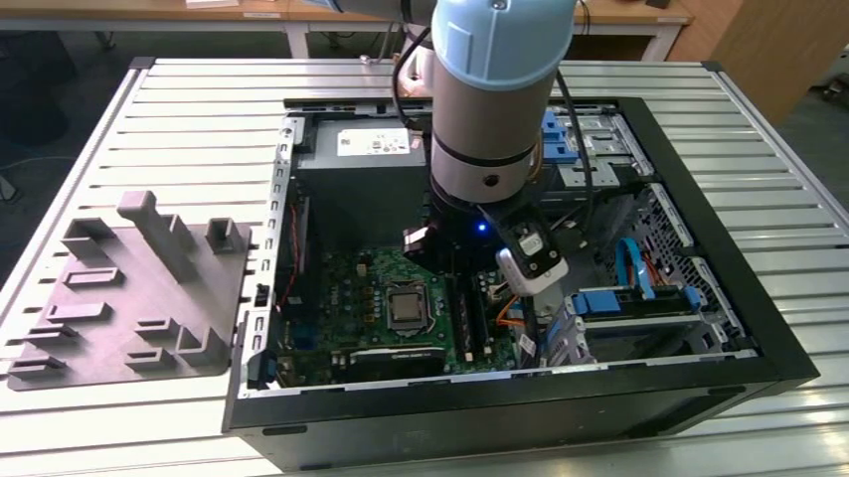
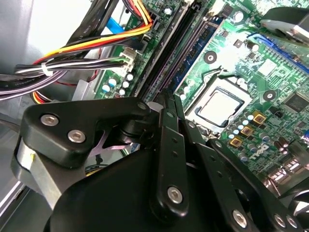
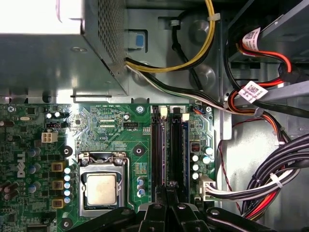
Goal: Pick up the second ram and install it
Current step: 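Insert the second ram into the second slot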
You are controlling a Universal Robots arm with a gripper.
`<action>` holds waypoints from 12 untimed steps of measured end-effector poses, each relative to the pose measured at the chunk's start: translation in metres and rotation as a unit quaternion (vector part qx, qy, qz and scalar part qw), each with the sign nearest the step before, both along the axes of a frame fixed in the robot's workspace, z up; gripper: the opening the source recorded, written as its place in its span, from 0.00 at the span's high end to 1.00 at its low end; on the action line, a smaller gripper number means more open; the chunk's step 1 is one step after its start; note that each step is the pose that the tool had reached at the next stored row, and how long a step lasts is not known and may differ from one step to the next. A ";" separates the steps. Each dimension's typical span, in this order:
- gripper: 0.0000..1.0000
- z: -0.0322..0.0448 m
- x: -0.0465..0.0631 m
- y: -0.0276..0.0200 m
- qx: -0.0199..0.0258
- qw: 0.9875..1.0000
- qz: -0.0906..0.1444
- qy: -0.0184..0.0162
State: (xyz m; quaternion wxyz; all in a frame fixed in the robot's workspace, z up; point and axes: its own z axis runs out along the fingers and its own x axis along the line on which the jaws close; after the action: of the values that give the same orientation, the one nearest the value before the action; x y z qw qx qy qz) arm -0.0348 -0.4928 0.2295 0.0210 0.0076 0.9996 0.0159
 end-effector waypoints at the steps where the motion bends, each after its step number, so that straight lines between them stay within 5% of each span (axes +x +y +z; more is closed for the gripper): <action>1: 0.89 0.0000 0.000 0.0000 0.000 1.000 0.000 0.000; 12: 0.89 -0.0009 0.001 0.0000 0.000 1.000 -0.006 0.000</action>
State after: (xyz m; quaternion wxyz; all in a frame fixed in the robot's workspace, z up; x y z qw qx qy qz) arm -0.0341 -0.4928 0.2286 0.0212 0.0140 0.9996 0.0157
